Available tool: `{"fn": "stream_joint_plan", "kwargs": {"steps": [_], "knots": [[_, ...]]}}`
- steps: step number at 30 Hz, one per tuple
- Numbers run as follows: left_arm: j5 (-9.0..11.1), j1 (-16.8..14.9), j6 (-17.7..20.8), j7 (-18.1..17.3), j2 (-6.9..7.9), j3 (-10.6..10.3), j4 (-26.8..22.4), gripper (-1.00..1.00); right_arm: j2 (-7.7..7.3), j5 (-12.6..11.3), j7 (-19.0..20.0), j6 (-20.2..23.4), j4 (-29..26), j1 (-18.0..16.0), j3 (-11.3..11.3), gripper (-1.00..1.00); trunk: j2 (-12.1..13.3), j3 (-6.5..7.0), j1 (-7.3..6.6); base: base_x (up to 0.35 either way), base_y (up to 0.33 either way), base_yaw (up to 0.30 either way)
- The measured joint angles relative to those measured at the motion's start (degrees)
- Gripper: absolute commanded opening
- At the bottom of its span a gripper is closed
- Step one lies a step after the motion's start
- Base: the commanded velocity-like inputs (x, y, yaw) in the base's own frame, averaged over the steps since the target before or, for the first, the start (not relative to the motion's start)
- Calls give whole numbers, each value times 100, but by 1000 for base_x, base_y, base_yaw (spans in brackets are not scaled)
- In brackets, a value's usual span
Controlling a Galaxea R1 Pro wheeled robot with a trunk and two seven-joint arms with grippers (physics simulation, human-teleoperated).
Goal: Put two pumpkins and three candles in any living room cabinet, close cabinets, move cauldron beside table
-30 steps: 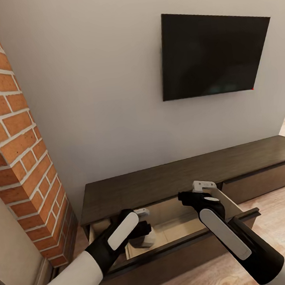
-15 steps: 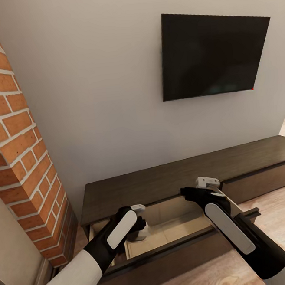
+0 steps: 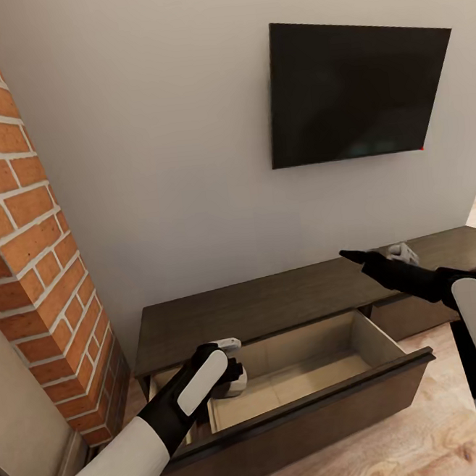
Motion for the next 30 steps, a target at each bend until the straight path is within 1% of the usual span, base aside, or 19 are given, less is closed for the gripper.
{"fn": "stream_joint_plan", "kwargs": {"steps": [1,4,6,12,18,21,22,24,30], "knots": [[0,0,-2,-2,0,0,1,-100,-5,1,26,9,1,64,-11,100,0,0,0,0,0,0],[9,0,-3,-4,1,-1,24,-100,-13,-5,49,20,2,115,-22,100,0,0,0,0,0,0],[9,1,7,-11,-2,2,129,-100,-16,-6,56,32,2,128,-26,100,0,0,0,45,0,0],[31,1,-4,-29,-29,-30,357,-100,-19,-6,76,50,2,147,-42,100,0,0,-3,230,-54,0],[53,0,-8,-36,-41,-43,510,-100,-63,-7,89,49,2,152,-45,100,0,0,0,52,-21,0],[65,0,-9,-38,-49,-43,530,-100,-155,-10,255,35,2,185,-45,100,0,0,0,4,-2,0],[70,0,-8,-42,-51,-45,537,-100,-188,-11,474,20,2,221,-45,100,0,0,0,1,0,0],[70,1,0,-46,-56,-50,574,-100,-203,-10,640,17,2,247,-47,100,0,-2,0,0,0,0],[71,0,4,-61,-74,-50,656,-100,-212,-14,739,14,2,264,-81,100,0,-45,0,0,0,0]]}}
